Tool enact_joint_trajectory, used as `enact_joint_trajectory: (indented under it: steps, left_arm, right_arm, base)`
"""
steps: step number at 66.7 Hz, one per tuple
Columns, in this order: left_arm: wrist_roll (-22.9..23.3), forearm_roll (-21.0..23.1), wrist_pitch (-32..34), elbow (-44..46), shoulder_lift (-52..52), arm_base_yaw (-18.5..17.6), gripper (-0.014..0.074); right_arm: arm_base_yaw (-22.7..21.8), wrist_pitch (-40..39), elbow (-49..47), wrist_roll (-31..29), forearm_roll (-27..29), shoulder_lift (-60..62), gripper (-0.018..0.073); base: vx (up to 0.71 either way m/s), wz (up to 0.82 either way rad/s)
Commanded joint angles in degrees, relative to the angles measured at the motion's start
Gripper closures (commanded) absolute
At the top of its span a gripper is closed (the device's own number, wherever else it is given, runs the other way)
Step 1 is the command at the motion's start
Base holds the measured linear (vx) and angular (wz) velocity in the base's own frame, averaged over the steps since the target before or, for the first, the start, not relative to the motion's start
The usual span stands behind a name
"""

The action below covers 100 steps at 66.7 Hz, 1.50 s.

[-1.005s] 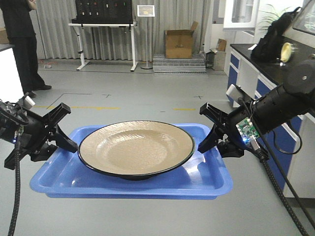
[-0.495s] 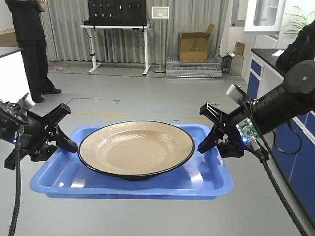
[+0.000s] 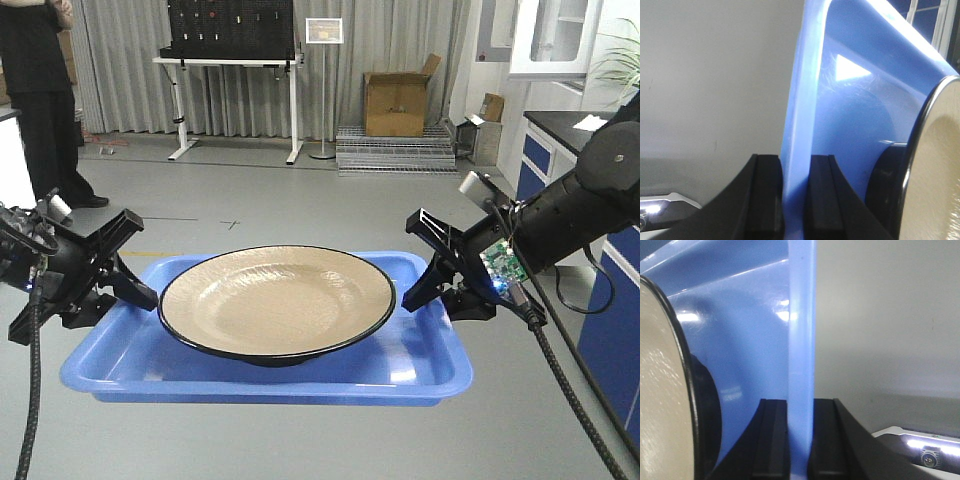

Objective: Place disk in tray to left cabinet
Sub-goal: 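Hold the tray steady while the base drives to the white cabinet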

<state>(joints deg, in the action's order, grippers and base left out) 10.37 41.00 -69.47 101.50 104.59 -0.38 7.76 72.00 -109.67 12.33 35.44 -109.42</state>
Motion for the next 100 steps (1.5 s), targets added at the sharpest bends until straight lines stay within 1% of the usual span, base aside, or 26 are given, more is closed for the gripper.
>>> enact_joint_trajectory:
  steps: [1, 54, 100]
  left_arm:
    - [2.3, 15.1, -2.4, 2.2, -3.4, -2.3, 0.0596]
    - [2.3, 15.1, -2.4, 2.2, -3.4, -2.3, 0.0596]
    - [2.3, 15.1, -2.4, 2.2, -3.4, -2.3, 0.0596]
  right_arm:
    - [2.0, -0.4, -2.2, 0.4, 15.7, 3.8, 0.0565]
    - [2.0, 0.7, -2.2, 0.4, 15.8, 3.8, 0.0565]
    - [2.0, 0.8, -2.2, 0.4, 15.9, 3.8, 0.0565]
  base:
    - [0.56, -0.04]
    - [0.59, -0.05]
    - [0.69, 0.00]
